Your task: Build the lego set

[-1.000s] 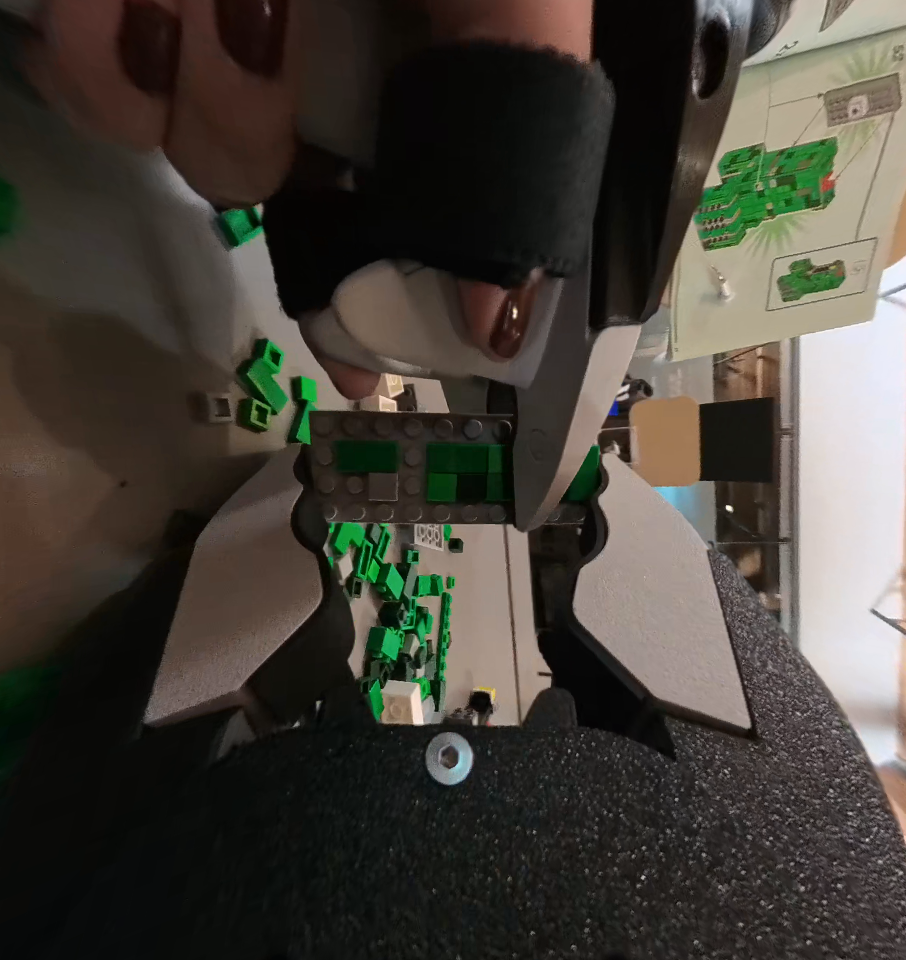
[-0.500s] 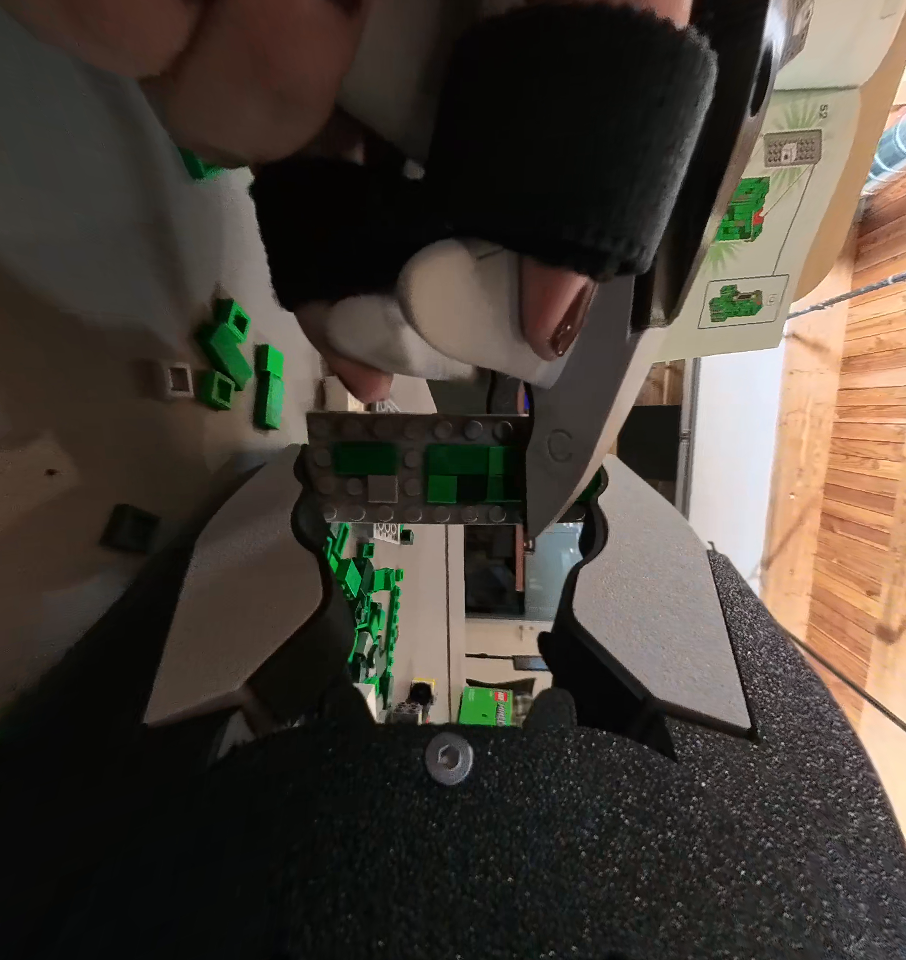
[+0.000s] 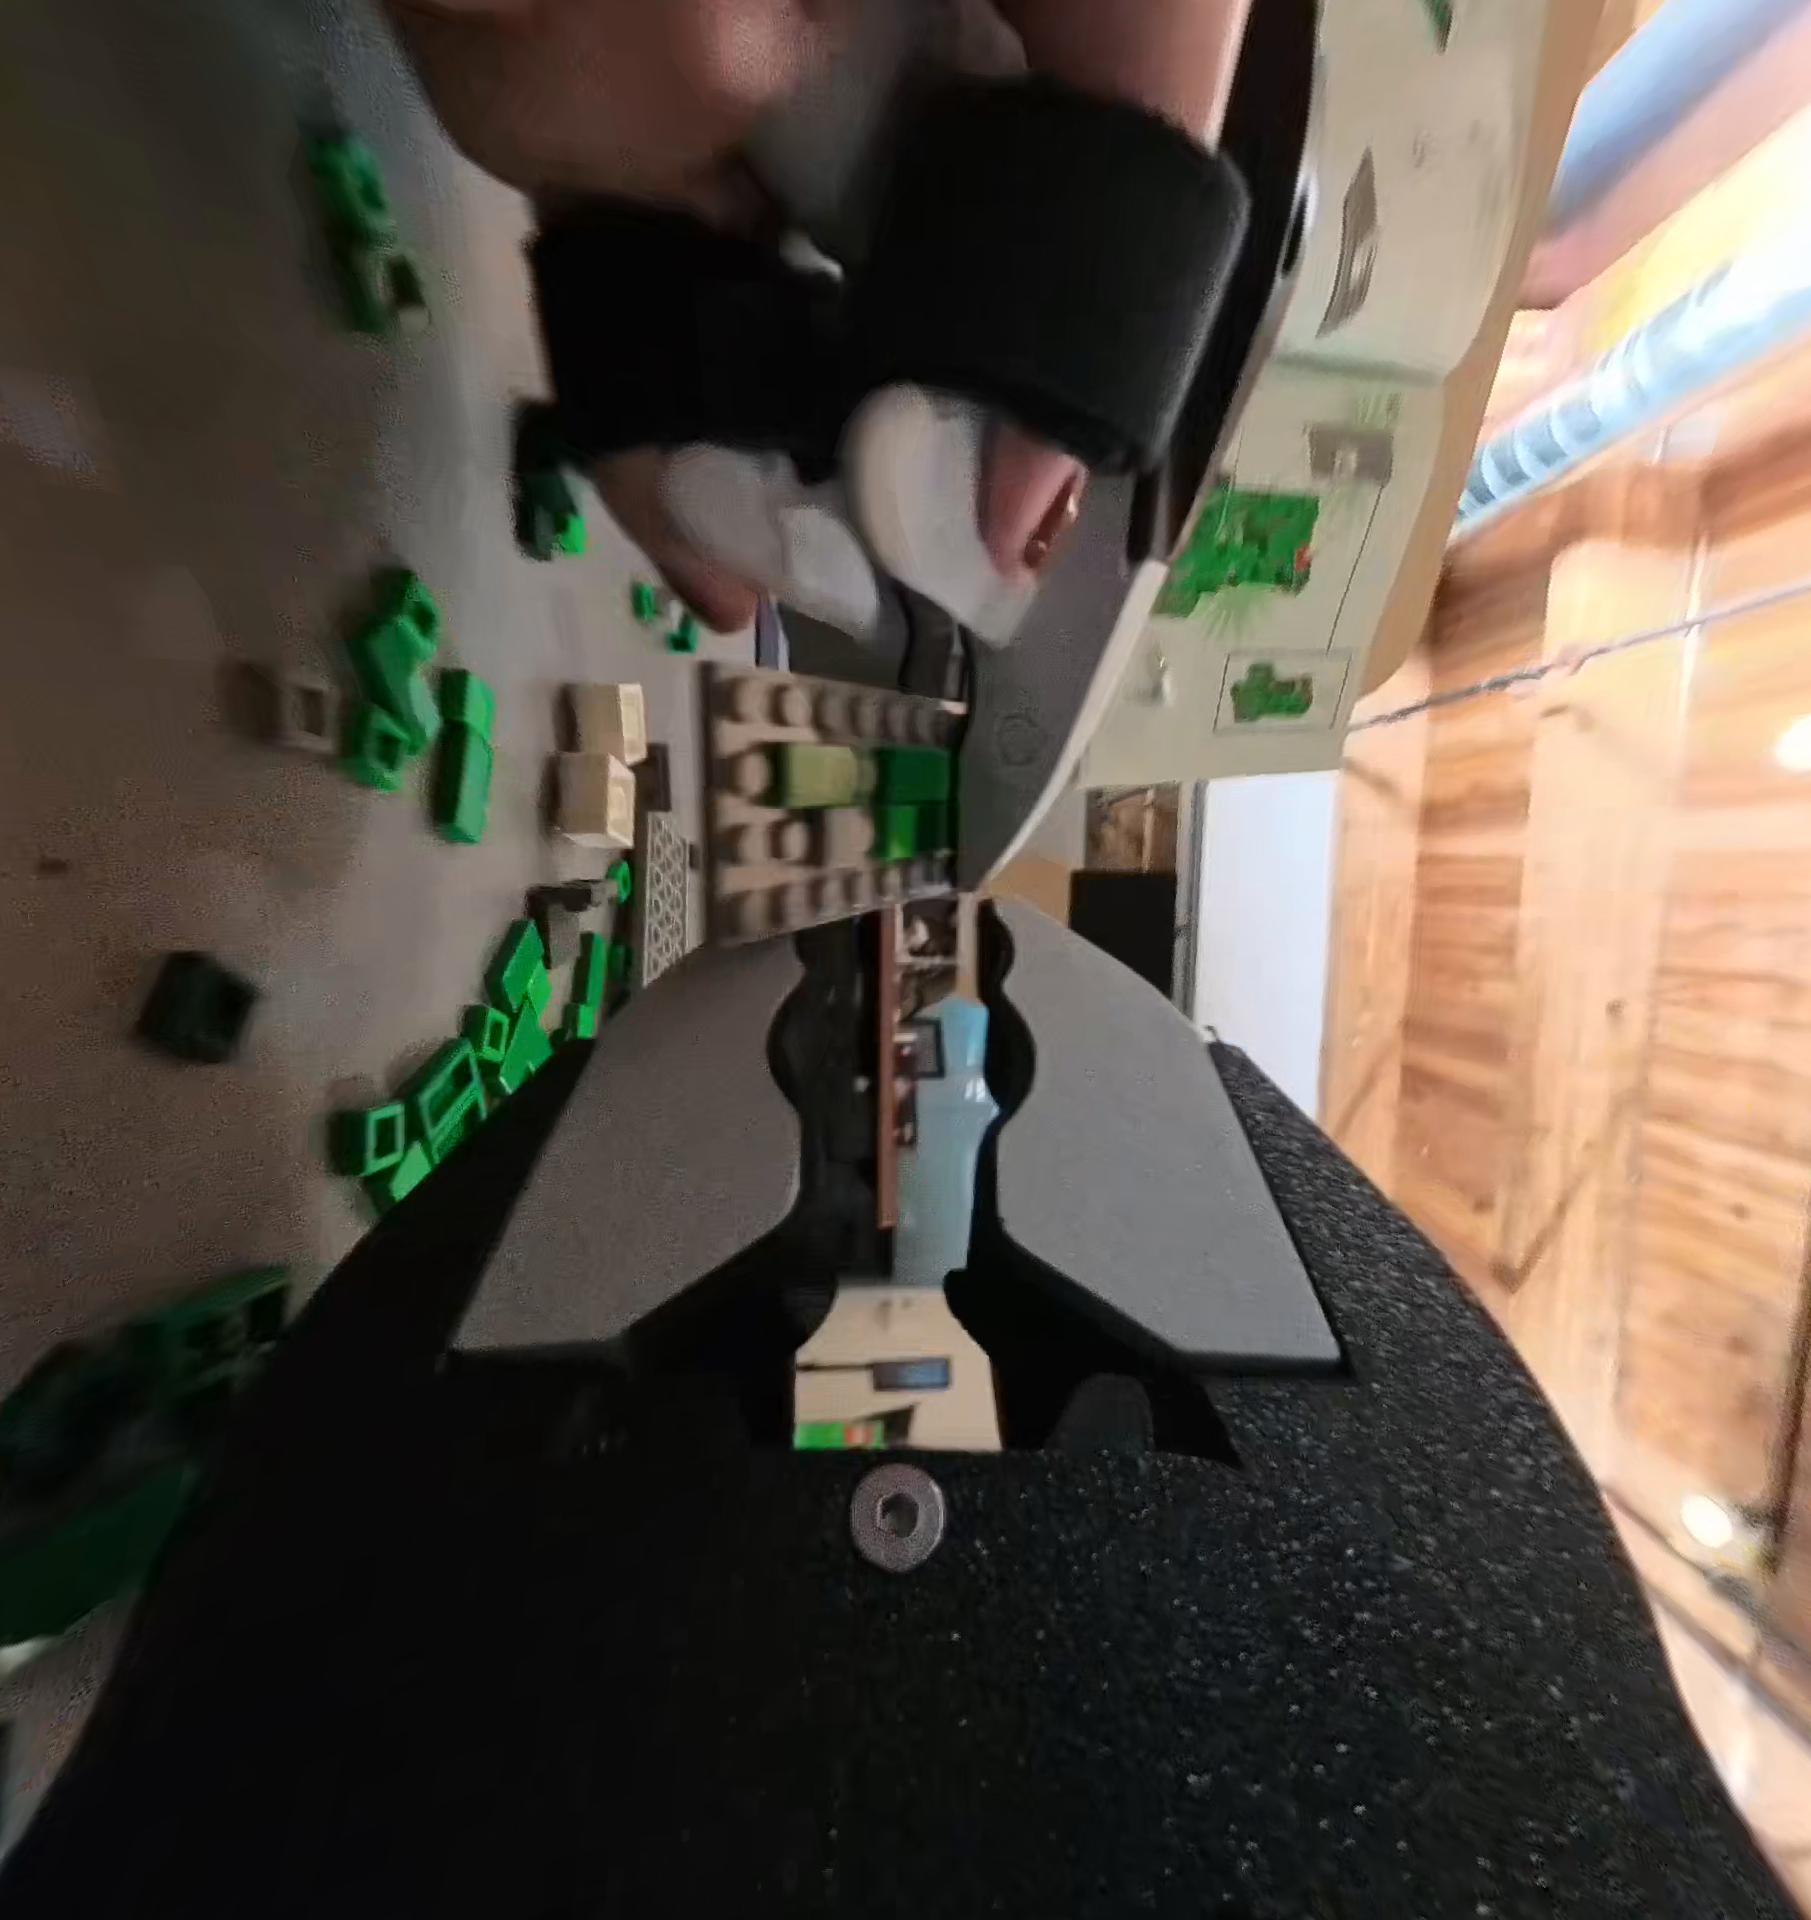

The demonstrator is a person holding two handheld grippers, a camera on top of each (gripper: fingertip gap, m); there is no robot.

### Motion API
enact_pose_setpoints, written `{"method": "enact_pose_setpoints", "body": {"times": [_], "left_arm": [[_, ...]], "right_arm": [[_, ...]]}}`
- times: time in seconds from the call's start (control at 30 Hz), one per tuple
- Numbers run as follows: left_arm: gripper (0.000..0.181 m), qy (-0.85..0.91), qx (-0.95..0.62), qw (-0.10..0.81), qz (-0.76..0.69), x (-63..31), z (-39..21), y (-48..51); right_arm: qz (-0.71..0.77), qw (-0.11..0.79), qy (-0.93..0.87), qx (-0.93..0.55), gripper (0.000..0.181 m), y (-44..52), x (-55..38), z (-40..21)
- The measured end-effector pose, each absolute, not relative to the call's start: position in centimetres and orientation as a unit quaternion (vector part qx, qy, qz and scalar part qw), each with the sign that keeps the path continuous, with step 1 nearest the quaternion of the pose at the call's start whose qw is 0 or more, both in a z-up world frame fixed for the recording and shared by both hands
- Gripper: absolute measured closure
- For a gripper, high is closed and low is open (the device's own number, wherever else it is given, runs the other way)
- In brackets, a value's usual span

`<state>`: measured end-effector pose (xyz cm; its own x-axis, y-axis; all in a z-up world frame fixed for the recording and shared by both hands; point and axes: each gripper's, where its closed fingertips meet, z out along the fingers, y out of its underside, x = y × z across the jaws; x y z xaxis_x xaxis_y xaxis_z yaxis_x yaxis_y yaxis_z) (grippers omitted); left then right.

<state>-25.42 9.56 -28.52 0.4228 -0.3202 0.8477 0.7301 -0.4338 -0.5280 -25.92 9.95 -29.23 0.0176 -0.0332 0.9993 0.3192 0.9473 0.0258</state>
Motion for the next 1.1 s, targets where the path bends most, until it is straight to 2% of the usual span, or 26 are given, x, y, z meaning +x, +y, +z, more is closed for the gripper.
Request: {"method": "enact_pose_setpoints", "body": {"times": [0.07, 0.63, 0.87, 1.1], "left_arm": [[0.175, -0.148, -0.679, 0.504, -0.513, -24.7, -28.9, 9.9], [0.176, -0.158, -0.603, 0.582, -0.522, -27.5, -26.4, 9.4], [0.176, -0.133, -0.598, 0.613, -0.499, -27.8, -25.6, 9.1], [0.176, -0.109, -0.586, 0.632, -0.496, -27.5, -24.8, 8.8]], "right_arm": [[-0.116, 0.697, -0.695, -0.130, 0.144, 10.7, -26.0, -29.4], [-0.061, 0.684, -0.696, -0.211, 0.147, 12.9, -25.3, -29.9], [0.085, 0.660, -0.683, -0.302, 0.148, 13.6, -24.5, -29.1], [0.303, 0.556, -0.706, -0.317, 0.147, 8.6, -23.8, -28.3]]}}
